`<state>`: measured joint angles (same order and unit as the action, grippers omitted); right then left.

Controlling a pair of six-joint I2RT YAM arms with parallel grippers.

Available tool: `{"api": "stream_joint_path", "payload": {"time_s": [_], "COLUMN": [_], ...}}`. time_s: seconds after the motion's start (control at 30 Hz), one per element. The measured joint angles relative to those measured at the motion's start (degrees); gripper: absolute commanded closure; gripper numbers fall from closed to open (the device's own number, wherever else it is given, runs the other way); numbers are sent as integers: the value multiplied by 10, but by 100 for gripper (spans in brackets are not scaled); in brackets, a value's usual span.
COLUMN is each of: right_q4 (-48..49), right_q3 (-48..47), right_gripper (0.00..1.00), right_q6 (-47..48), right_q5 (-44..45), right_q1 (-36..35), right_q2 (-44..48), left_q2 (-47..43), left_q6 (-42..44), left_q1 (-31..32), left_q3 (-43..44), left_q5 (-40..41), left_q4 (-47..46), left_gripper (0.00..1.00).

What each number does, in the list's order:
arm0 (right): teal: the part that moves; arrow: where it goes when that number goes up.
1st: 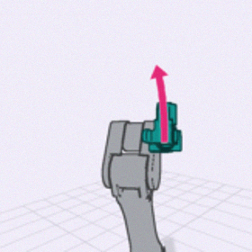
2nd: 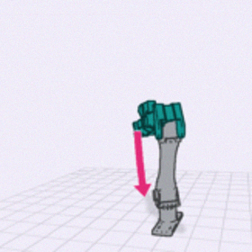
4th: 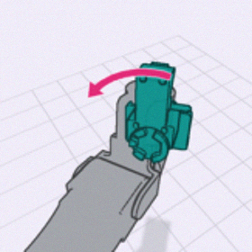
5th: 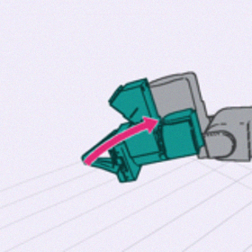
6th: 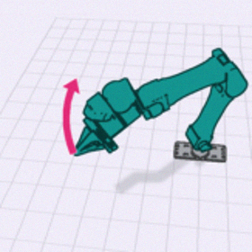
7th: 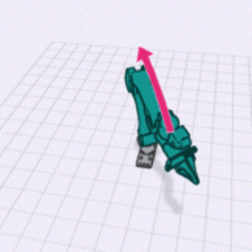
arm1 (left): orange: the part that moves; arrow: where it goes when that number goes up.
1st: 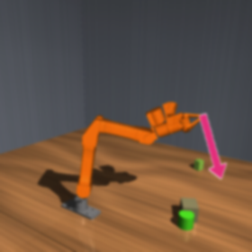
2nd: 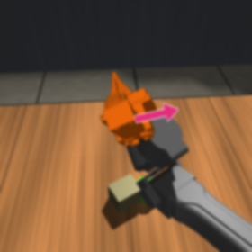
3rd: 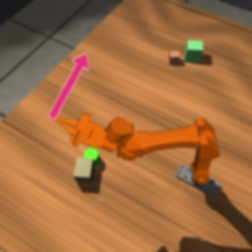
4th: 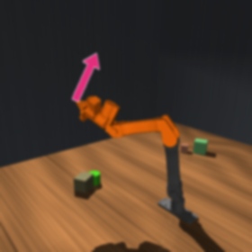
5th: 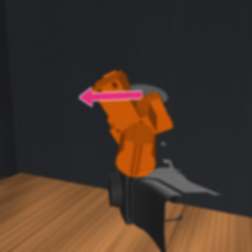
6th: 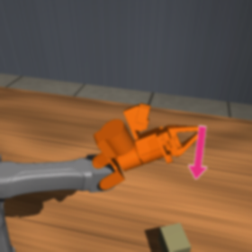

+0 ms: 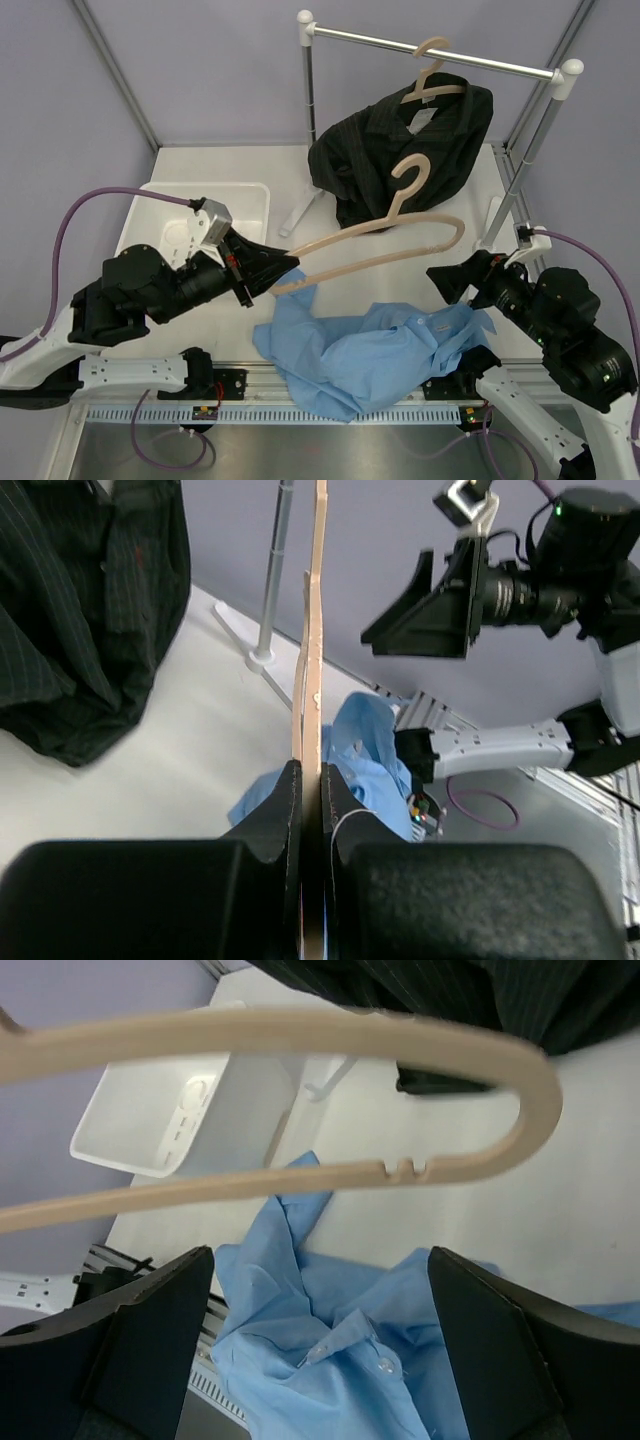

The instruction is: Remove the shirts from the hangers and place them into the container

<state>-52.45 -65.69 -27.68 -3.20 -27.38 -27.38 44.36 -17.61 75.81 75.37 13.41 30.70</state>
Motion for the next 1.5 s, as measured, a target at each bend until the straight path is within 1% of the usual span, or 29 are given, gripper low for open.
{"api": "stream_joint_path", "payload": {"time_s": [0.07,0.1,0.13,0.2,0.3,0.47,0.6,0.63,0.7,0.9,1.03,1.27,1.5], "right_q4": [-16,-25,-39,-66,-84,-115,-134,-139,-151,-169,-172,-172,-164], "right_q3": [-2,-12,-30,-82,-143,-148,-149,-150,-156,-174,-172,-152,-140], "right_gripper": [58,89,100,100,100,100,100,100,100,100,100,100,100], "right_q6": [-6,-6,-7,-12,-12,-12,-12,-11,-8,0,3,2,2], "right_q5": [20,31,47,74,110,124,126,127,131,146,146,138,124], "right_q1": [0,0,0,0,0,0,0,0,0,0,0,0,0], "right_q2": [10,15,19,17,12,12,18,20,26,41,42,48,62], "left_q2": [16,28,50,103,211,384,518,546,581,611,623,662,679], "left_q6": [16,21,28,39,58,103,133,136,138,137,140,160,208], "left_q1": [0,0,0,0,0,0,-3,-5,-11,-46,-69,-87,-111], "left_q3": [4,11,24,62,154,309,463,494,530,538,539,564,537], "left_q5": [19,28,45,73,112,163,193,195,196,186,169,130,76], "left_q4": [-19,-23,-27,-31,-32,-31,4,8,11,20,10,-42,-148], "left_gripper": [100,100,100,100,100,100,100,100,100,100,100,100,100]}}
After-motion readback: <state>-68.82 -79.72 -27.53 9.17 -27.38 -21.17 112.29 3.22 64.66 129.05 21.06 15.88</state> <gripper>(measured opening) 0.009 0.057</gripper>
